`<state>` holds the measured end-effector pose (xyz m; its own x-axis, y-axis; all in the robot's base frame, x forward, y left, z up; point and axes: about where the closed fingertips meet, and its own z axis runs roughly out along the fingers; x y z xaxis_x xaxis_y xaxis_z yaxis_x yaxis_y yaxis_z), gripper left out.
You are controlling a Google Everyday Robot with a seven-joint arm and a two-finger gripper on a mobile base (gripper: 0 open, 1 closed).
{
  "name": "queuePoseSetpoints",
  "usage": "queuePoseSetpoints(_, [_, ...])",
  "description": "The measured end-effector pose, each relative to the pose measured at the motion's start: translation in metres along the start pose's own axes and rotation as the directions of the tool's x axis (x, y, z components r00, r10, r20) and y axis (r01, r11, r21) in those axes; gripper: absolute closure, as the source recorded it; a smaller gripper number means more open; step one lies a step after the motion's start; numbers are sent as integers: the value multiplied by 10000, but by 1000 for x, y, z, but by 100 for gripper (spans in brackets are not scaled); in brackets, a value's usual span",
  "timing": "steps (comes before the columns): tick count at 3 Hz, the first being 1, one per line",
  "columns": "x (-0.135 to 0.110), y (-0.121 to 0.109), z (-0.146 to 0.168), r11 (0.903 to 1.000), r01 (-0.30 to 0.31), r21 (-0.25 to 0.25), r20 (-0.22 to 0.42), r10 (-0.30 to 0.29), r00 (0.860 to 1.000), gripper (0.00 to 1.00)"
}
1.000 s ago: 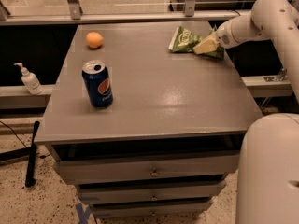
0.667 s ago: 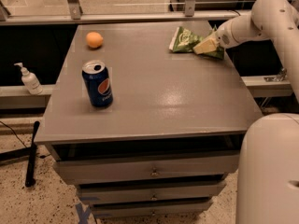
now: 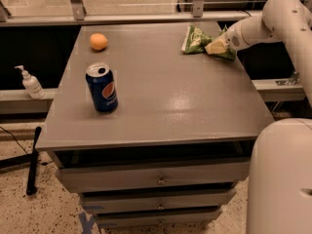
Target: Move green jalapeno chip bag near pepsi can
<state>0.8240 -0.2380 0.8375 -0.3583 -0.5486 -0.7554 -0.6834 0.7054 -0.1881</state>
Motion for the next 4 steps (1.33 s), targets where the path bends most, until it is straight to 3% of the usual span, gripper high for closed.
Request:
queuePoseSetpoints(1, [-12, 19, -12, 9982, 489, -342, 65, -487, 9988, 100])
queuePoseSetpoints(2, [-46, 89, -63, 9585, 2545, -1284, 428, -2510, 9670, 100])
queuePoseSetpoints(3, [-74, 171, -115, 8861, 4157, -2051, 487, -4149, 9085, 100])
queuePoseSetpoints(4, [-71, 237, -132, 8112, 4902, -3187, 594, -4991, 8645, 100])
